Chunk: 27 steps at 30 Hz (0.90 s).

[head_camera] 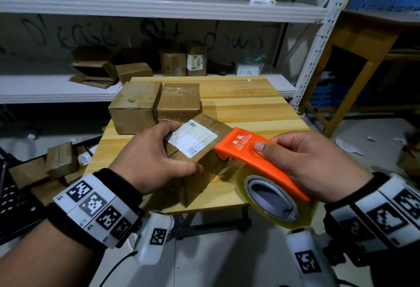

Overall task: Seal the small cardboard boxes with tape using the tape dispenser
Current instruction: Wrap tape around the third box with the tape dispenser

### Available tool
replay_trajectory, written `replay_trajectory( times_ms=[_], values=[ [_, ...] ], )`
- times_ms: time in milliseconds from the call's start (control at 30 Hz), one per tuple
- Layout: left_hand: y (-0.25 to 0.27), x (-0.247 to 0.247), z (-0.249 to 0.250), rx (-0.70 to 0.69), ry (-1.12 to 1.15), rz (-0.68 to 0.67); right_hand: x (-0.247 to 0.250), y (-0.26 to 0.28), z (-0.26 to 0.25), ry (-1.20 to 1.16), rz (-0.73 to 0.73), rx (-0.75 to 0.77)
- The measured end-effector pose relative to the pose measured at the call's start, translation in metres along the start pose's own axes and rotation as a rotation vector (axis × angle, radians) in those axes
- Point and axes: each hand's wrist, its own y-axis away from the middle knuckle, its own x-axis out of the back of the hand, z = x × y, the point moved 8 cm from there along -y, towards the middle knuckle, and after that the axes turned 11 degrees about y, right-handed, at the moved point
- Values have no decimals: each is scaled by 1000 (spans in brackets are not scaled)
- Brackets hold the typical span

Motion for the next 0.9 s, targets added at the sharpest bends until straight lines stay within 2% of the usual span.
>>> replay_trajectory(
  times_ms=[633, 900],
  values=[
    [-2, -3, -4, 13, 59, 19, 6, 9, 9, 31, -17, -21],
    [-5, -3, -9, 44, 222, 3, 6, 10, 13, 14, -23, -24]
  ],
)
